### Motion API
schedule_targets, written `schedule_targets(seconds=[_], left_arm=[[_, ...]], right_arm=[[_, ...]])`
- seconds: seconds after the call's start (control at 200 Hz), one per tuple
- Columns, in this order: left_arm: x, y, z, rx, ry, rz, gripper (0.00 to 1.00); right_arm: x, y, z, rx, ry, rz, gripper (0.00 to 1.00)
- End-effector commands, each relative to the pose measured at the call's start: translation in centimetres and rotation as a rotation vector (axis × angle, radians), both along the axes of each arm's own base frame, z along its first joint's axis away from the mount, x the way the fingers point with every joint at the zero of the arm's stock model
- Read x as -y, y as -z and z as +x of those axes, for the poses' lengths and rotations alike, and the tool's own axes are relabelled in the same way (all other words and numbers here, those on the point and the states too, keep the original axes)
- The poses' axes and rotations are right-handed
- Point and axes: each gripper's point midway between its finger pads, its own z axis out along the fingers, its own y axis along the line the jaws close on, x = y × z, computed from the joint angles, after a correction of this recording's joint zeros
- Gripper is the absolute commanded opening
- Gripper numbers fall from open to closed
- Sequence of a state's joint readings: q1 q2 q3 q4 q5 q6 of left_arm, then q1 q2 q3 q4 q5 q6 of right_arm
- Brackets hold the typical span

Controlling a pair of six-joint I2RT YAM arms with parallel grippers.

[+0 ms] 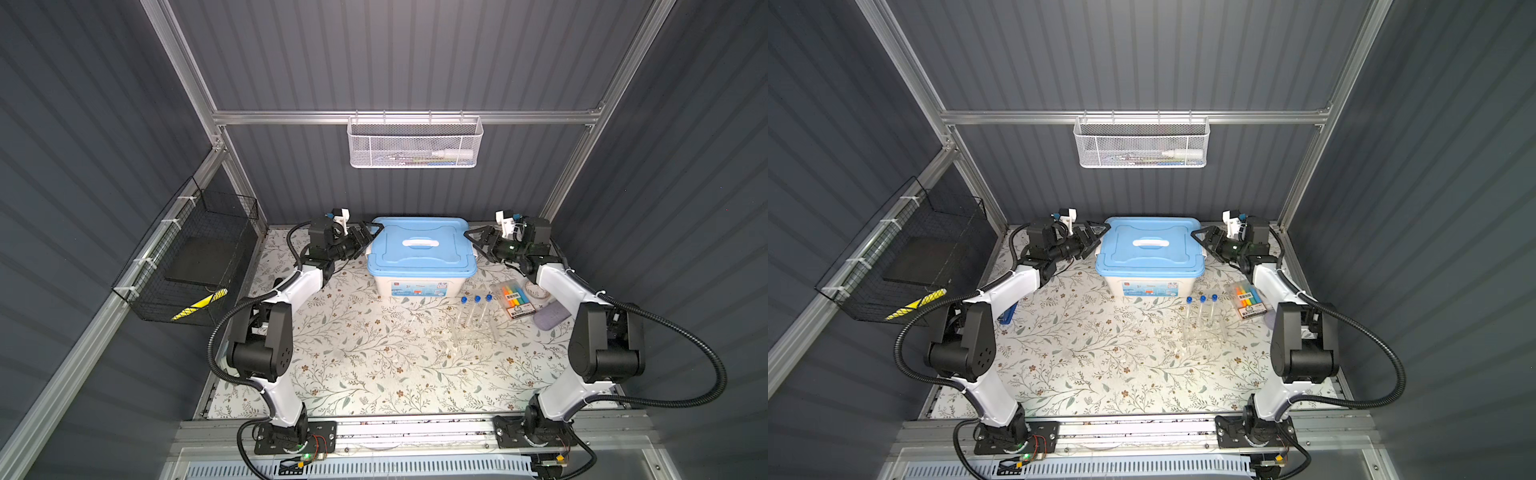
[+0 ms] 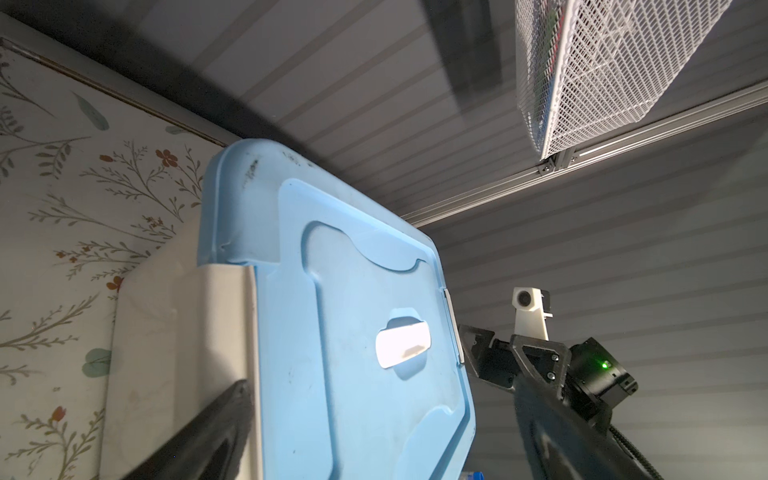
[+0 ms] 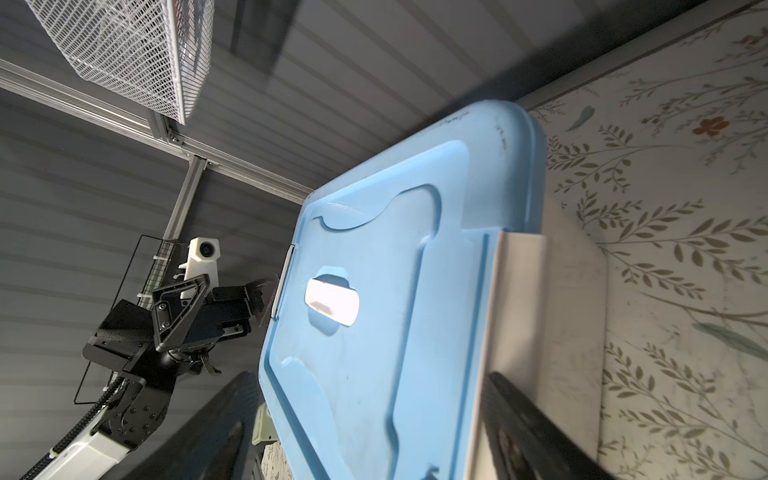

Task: Organize the chemistry lab equipment
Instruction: 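Press the lid edges down onto the bin rim with both grippers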

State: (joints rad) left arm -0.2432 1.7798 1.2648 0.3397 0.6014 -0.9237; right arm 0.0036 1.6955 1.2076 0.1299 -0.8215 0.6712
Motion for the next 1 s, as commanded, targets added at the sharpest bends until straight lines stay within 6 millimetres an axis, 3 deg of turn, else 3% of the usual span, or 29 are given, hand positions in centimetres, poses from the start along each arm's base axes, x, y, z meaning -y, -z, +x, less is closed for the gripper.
schedule_targets(seconds=[0.0, 0.995], left_arm=[[2.2, 1.6, -0.8, -0.047, 0.071, 0.019, 1.00], [2.8, 5.1, -0.6, -0.105, 0.077, 0.047, 0.99]], right_arm=[[-1.1, 1.6, -0.1, -0.057, -0.025, -0.026, 0.85], [-2.7, 3.8, 0.1, -0.137, -0.038, -0.102, 0.84]])
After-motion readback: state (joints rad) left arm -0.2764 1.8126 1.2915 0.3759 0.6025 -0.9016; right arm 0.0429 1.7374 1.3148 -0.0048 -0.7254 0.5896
